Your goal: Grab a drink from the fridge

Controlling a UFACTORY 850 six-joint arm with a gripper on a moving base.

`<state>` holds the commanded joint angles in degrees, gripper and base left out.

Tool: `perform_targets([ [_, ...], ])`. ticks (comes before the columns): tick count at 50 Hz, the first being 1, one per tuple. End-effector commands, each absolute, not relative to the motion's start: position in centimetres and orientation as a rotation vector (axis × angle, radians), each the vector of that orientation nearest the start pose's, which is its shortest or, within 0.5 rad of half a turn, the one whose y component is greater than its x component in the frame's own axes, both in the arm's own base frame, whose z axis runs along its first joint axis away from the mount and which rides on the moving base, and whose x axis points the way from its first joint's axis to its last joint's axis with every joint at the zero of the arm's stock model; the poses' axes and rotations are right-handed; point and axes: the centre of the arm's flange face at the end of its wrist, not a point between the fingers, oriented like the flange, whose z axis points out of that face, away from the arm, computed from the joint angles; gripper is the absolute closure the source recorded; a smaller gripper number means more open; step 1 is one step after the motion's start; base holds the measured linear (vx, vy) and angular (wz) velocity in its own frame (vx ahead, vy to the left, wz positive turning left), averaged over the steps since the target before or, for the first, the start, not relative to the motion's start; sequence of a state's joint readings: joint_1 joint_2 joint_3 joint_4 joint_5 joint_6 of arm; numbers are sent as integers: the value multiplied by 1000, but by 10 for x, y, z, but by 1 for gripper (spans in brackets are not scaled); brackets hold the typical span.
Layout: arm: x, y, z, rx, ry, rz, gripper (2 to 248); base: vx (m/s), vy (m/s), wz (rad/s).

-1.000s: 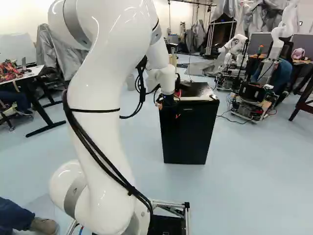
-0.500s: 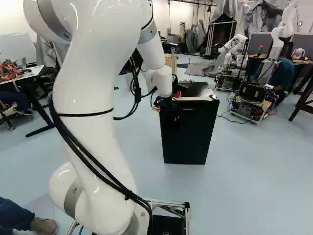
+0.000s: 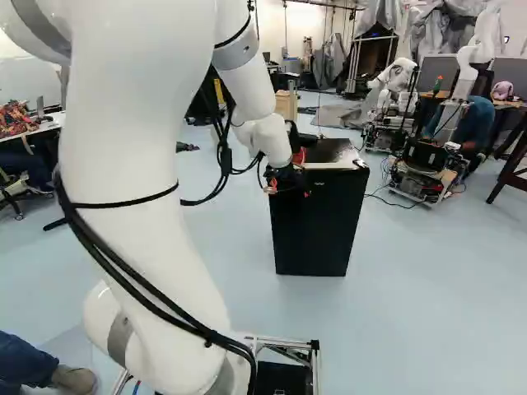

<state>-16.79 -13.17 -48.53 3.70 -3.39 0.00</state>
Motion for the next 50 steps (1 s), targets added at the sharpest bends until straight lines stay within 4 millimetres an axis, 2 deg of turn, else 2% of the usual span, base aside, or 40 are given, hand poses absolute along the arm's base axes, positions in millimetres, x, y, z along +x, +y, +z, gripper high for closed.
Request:
perform_targets([
  [16, 467, -147, 415, -3057, 359, -1081, 3, 0, 0, 0],
  [36, 476, -145, 426, -3005, 111, -1374, 3, 0, 0, 0],
  [50, 481, -144, 433, -2947, 65, -1507, 3, 0, 0, 0],
])
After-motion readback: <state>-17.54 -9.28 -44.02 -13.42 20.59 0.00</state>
